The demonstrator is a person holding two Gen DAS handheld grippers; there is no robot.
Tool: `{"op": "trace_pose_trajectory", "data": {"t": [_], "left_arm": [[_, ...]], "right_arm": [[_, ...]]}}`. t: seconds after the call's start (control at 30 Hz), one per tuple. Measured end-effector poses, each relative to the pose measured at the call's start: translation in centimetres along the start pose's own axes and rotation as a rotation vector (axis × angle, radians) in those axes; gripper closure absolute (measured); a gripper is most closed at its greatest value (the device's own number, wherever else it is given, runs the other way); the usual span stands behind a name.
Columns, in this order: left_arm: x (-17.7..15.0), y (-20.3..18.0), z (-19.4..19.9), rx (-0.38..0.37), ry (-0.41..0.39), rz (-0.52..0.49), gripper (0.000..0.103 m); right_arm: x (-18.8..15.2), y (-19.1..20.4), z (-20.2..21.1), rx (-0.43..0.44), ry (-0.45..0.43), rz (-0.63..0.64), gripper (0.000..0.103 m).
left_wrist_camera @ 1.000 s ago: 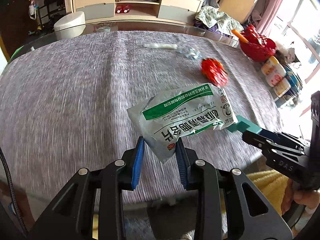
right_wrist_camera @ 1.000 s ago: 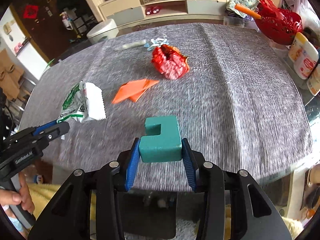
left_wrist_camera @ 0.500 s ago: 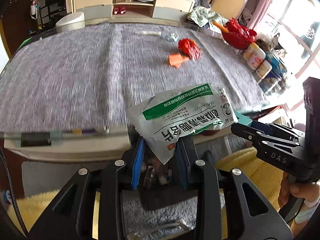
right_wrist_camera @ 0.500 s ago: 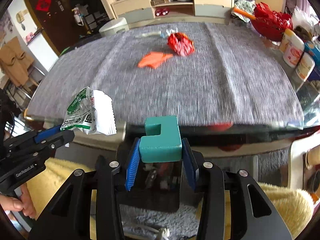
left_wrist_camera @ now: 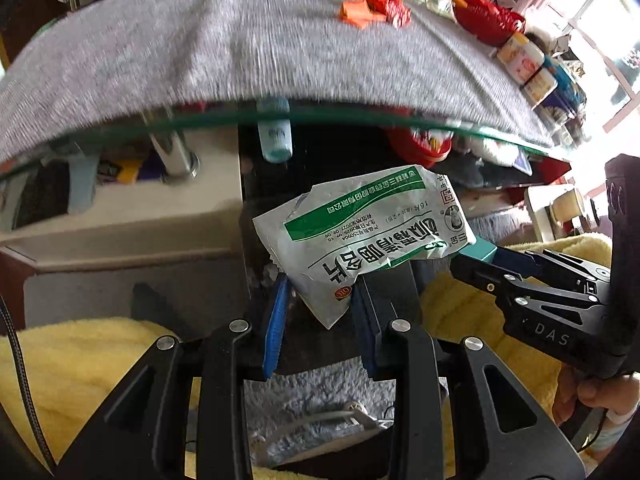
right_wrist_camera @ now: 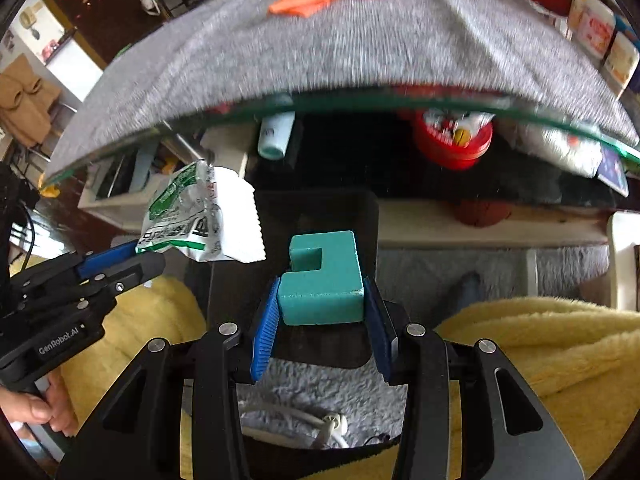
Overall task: Collect trash
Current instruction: 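Carry the medicine packet and teal block into the bin and open both tools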
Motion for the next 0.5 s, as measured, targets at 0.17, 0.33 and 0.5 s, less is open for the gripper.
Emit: {"op": "trace_pose_trajectory", "data": {"t": [0.17,0.33,0.5], "left_arm": [[-0.4,1.2,-2.1,-0.014,0.044,0.029,0.073],[-0.5,1.9,-3.9,-0.041,0.094,0.04,0.073],[-0.3,2.2,-5.3,-0.046,0.132,0.054,0.071]], "right_arm": [[-0.9,0.6,-2.2,-0.001,0.052,0.021,0.061],[-1.3,0.9,-3.9,0.006,0.093,0.028,0.061],[-0.9,0.6,-4.8,0.009,0.122,0.022,0.061]]}}
Point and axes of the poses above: each gripper's, at about its wrist camera, not at the fingertips, and z roughly against the way its jaws point, y to its left, x to its top, the point moved 1 cm from there along -z, roughly the way its jaws point, and after that the axes turned 14 degrees about -x, right-handed, at the moved point
